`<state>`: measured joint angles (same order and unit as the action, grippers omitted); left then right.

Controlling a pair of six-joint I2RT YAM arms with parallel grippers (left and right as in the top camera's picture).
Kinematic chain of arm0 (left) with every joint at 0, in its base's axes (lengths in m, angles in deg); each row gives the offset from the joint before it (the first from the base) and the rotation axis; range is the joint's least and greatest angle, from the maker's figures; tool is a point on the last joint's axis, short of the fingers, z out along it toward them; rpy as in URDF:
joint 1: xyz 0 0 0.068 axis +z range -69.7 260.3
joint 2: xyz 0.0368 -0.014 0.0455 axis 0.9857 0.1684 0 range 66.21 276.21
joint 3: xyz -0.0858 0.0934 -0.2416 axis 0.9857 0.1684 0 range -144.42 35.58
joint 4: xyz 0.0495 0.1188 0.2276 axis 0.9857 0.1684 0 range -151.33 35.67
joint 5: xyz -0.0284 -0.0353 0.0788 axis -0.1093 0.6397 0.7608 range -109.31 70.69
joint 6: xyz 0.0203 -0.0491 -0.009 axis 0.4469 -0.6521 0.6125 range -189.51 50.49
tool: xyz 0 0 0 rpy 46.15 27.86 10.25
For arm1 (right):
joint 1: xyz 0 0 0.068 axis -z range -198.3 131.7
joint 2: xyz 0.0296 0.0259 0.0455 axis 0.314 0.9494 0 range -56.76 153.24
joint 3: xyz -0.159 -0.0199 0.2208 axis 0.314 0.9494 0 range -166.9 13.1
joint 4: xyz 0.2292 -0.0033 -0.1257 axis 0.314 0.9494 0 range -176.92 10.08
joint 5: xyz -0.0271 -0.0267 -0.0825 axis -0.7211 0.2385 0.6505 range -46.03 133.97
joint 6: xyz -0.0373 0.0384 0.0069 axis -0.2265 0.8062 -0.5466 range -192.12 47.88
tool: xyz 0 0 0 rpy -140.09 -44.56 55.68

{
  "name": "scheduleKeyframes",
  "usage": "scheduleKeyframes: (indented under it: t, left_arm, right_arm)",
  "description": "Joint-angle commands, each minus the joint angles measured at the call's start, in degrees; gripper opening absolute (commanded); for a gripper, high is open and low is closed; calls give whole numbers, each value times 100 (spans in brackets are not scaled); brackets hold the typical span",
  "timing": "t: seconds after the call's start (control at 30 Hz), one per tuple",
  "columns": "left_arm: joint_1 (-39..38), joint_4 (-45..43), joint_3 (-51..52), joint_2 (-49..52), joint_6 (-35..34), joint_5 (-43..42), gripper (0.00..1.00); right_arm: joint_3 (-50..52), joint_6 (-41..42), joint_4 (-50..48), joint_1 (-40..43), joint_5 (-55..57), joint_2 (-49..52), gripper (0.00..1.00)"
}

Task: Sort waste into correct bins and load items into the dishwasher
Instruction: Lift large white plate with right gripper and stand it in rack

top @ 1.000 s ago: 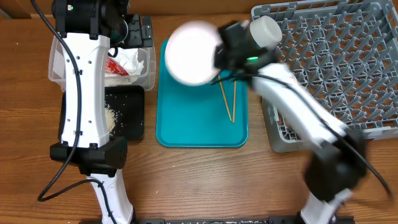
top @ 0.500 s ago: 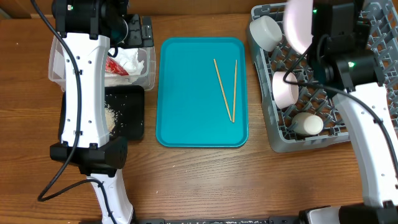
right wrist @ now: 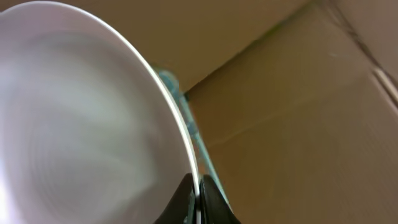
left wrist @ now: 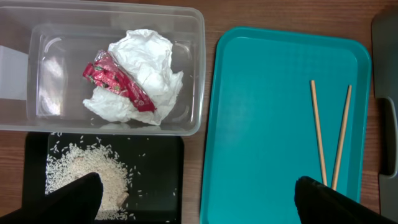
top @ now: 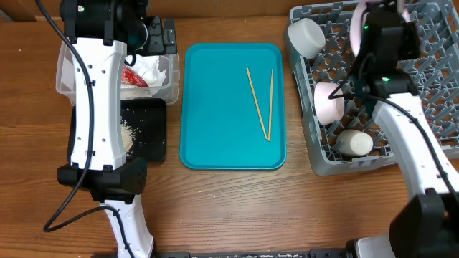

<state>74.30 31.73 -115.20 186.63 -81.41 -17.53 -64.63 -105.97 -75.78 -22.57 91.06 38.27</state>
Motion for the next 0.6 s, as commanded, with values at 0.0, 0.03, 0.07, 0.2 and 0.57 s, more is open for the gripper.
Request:
scheduleKeyframes:
  t: [0.0, 0.03, 0.07, 0.2, 0.57]
  left_arm:
    - [-39, -11, -85, -72, -55, 13, 100]
    - [-39, -11, -85, -72, -55, 13, 100]
    - [-39, -11, -85, -72, -57, 13, 100]
    - [-39, -11, -85, -72, -55, 13, 100]
    - [-39, -11, -85, -72, -55, 13, 100]
  right_arm:
    - [22, -372, -81, 26, -179, 201, 4]
    - [22, -372, -79, 31, -179, 275, 4]
    - [22, -372, -76, 35, -177, 363, 4]
    - [22, -367, -81, 72, -177, 691, 4]
    - [13, 229, -664, 81, -170, 798, 74]
